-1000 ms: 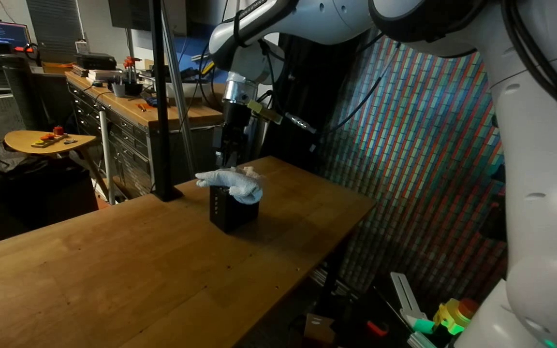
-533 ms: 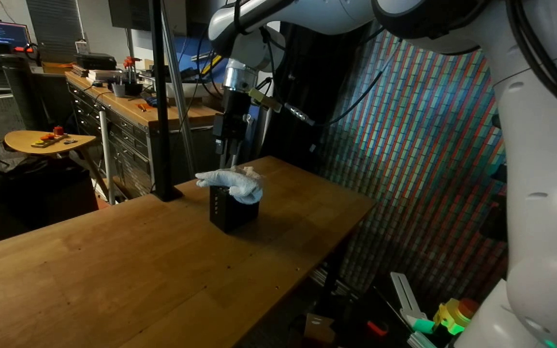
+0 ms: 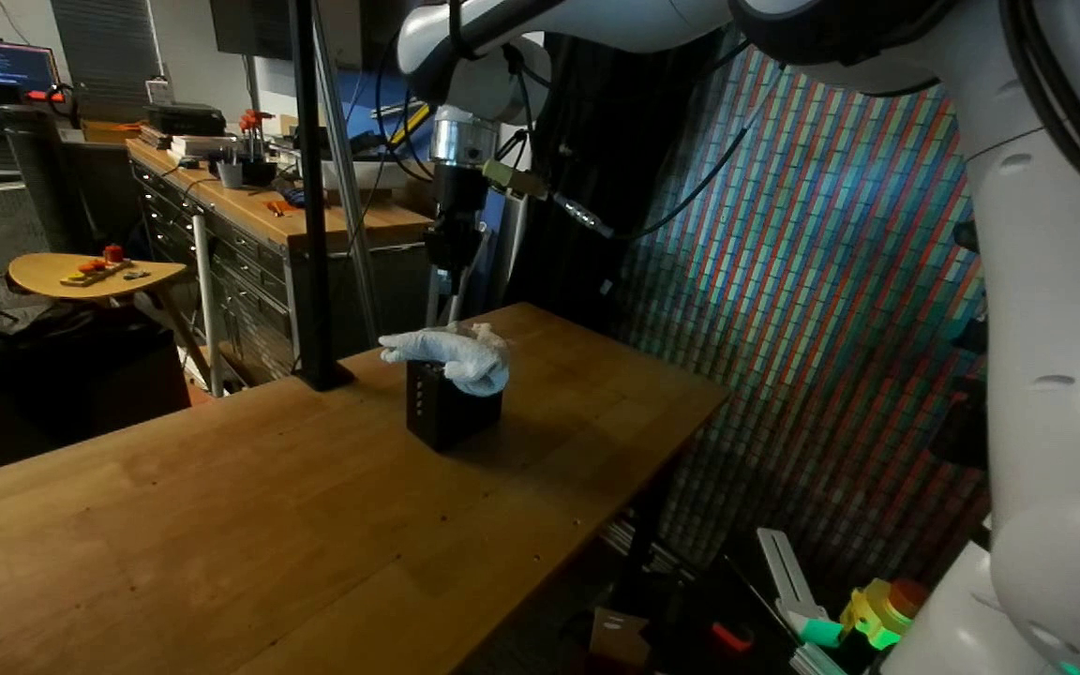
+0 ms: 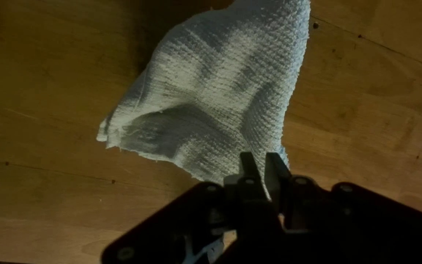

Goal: Put the towel in the box

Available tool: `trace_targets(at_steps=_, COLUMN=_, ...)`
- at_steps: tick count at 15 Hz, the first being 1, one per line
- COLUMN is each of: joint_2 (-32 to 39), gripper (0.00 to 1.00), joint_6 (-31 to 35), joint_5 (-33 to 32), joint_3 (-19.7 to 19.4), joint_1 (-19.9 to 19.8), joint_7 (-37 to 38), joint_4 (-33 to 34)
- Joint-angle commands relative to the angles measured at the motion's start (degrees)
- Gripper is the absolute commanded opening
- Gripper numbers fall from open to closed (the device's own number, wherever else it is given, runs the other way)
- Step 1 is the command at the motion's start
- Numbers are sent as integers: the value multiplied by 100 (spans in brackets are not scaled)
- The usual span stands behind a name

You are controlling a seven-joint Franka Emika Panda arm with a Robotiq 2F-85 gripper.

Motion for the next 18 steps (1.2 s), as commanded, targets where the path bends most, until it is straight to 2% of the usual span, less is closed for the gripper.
trace_targets(at_steps=1, joint_2=-172, gripper=0, joint_6=-31, joint_5=-331, joint_3=-190, joint_1=275, joint_7=675, joint_4=-152)
trace_targets(at_steps=8, joint_2=-215, gripper=0, joint_6=156, joint_5=-259, joint_3=-176, joint_1=415, joint_7=1365, joint_4=-516)
trace_targets(at_steps=13, joint_2=-249, gripper=0, joint_6=513, joint_5=-201, joint_3=-209, joint_1=346, joint_7=1424, joint_4=-939)
trace_targets(at_steps=18, joint_2=-161, gripper=0, joint_6=917, joint_5=-256, joint_3=-277, joint_1=296, joint_7=1337, joint_4=-980)
